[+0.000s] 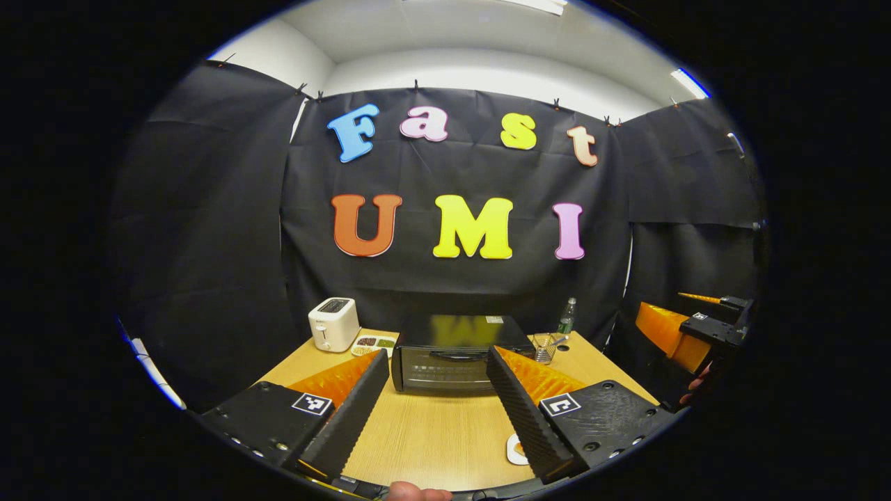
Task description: Open the electric oven with the left hand, put the food in, and close the electric oven.
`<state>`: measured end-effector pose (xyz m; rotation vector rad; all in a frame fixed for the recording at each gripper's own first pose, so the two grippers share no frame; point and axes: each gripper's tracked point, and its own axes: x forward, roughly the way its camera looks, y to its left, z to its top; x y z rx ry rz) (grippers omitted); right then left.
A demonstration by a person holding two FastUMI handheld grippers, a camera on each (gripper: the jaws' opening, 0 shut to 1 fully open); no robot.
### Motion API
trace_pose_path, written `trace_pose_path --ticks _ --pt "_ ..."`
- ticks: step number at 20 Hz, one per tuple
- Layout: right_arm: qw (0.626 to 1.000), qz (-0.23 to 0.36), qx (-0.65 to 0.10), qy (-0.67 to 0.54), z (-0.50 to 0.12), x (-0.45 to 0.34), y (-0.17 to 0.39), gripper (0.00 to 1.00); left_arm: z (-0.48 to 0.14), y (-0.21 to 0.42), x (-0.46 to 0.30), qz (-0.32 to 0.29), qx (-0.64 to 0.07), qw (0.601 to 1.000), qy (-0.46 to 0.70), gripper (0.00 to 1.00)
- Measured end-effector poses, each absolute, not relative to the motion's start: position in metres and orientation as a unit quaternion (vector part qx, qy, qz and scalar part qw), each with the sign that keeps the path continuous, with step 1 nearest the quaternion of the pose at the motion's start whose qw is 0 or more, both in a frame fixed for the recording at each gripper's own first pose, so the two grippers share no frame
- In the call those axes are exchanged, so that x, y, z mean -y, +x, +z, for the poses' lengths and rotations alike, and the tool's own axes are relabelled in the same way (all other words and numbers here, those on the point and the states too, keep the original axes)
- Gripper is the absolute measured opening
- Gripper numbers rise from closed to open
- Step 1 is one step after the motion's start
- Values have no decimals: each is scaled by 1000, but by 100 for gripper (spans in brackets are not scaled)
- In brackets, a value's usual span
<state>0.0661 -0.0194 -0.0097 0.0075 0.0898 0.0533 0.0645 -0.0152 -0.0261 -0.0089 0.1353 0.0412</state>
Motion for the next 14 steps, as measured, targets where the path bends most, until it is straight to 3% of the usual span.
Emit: trace_pose_path --ticks 4,9,14 --pt "998 32 -30 33 -4 46 114 99 -16 123 28 26 -71 997 -5 93" --pt "998 23 -33 40 -30 88 169 98 -53 192 50 29 -103 994 -5 93" --pt "998 0 -44 54 -38 122 188 97 -88 251 60 23 -115 993 -16 93"
